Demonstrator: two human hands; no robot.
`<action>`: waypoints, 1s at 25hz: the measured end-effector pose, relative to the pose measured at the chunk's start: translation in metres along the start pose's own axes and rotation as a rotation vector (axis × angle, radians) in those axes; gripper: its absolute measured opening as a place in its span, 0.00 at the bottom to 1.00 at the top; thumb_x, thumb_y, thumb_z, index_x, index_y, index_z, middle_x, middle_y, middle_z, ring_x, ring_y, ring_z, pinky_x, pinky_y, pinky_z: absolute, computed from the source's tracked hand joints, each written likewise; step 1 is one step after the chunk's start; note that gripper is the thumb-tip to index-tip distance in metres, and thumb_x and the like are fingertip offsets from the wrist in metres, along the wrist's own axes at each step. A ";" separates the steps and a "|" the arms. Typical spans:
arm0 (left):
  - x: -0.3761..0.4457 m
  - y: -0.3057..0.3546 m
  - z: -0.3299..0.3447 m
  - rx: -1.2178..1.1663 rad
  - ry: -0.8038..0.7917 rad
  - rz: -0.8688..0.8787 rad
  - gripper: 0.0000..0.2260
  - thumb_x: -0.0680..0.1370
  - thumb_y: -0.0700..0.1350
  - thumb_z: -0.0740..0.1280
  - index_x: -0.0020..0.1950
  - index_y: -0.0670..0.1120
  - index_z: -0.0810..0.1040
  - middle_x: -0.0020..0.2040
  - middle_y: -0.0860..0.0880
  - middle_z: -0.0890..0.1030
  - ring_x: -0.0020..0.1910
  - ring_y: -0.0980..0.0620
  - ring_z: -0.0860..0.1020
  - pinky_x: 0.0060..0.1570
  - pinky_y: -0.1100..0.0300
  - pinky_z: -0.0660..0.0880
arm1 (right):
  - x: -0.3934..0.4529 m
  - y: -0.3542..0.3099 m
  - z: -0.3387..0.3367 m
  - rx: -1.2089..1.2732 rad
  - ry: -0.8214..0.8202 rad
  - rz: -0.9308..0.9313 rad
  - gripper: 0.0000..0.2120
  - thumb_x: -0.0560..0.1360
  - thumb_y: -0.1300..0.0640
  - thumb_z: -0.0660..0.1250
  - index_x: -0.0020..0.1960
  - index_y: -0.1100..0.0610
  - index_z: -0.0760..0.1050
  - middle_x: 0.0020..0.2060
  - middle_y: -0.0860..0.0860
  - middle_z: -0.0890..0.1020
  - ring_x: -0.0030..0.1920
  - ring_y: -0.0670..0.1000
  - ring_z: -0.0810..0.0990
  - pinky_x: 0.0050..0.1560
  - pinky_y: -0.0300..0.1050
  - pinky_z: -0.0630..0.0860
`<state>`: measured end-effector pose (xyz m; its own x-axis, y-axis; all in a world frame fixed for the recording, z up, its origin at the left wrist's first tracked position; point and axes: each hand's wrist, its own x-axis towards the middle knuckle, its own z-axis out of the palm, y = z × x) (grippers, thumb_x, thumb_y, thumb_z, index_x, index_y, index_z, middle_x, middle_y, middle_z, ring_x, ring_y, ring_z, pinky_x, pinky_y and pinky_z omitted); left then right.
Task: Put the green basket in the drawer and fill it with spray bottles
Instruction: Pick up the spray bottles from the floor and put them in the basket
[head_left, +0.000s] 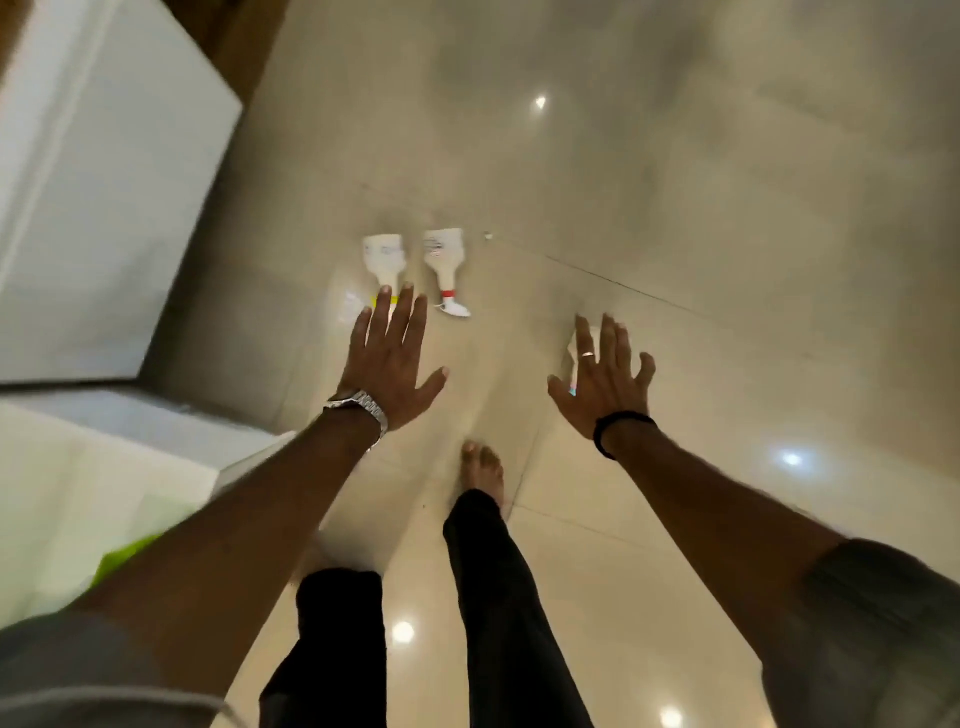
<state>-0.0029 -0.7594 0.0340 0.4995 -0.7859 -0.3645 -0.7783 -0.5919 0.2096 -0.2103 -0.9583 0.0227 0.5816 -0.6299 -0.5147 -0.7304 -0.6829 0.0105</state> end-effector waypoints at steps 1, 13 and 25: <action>0.023 0.024 0.005 0.012 -0.003 0.043 0.42 0.77 0.64 0.59 0.83 0.43 0.49 0.84 0.43 0.48 0.83 0.40 0.47 0.78 0.41 0.52 | 0.006 0.030 0.010 0.022 -0.001 0.051 0.41 0.77 0.35 0.55 0.82 0.49 0.39 0.81 0.58 0.47 0.81 0.58 0.48 0.73 0.67 0.52; 0.190 0.205 0.274 -0.271 -0.439 0.091 0.41 0.80 0.60 0.60 0.83 0.48 0.38 0.84 0.47 0.41 0.84 0.45 0.46 0.79 0.48 0.56 | 0.119 0.158 0.257 0.409 -0.254 0.367 0.39 0.79 0.35 0.50 0.81 0.50 0.36 0.82 0.55 0.45 0.81 0.55 0.46 0.75 0.62 0.50; 0.264 0.202 0.372 -1.052 -0.497 -0.329 0.24 0.82 0.59 0.56 0.77 0.58 0.57 0.74 0.48 0.70 0.71 0.44 0.73 0.72 0.40 0.70 | 0.217 0.117 0.311 1.291 -0.044 0.406 0.27 0.84 0.45 0.51 0.80 0.54 0.54 0.75 0.57 0.68 0.72 0.57 0.71 0.72 0.53 0.68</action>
<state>-0.1697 -1.0195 -0.3570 0.2345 -0.5527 -0.7997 0.1644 -0.7882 0.5930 -0.2814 -1.0602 -0.3540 0.2524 -0.6737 -0.6946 -0.6729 0.3936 -0.6263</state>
